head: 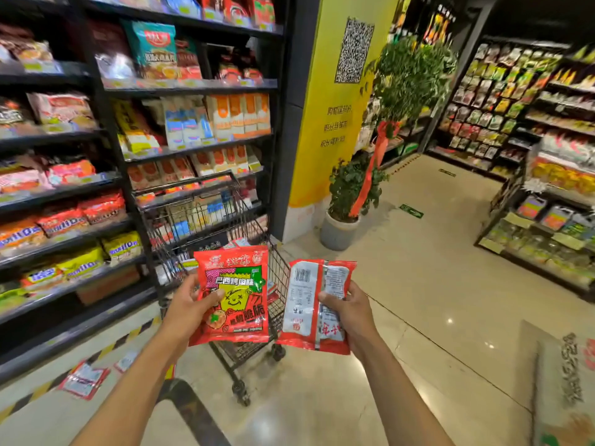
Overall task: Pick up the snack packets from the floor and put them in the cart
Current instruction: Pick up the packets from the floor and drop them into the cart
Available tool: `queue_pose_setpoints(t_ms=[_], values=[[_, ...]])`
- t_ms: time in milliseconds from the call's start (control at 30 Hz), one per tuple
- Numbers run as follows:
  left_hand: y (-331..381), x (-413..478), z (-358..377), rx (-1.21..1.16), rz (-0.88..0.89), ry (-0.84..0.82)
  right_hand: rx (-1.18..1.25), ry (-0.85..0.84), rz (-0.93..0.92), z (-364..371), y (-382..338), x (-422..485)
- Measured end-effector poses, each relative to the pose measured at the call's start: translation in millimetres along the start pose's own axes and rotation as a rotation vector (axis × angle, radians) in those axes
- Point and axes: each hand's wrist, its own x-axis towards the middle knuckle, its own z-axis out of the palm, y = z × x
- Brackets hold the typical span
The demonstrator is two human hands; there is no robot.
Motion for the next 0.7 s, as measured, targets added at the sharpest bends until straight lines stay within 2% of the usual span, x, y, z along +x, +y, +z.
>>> queue_pose_setpoints(t_ms=[167, 300, 533, 700], values=[[-15, 21, 42, 0.021, -0.037, 0.022, 0.027, 0.004, 0.038, -37, 1, 45], [-26, 53, 54, 0.004, -0.059, 0.039, 0.015, -0.006, 0.073, -39, 2, 89], [-57, 138, 42, -0.077, -0.125, 0.181, -0.085, -0.098, 0.118, 5, 1, 186], [-78, 201, 19, -0.100, -0.211, 0.290, -0.243, -0.175, 0.147, 52, 7, 266]])
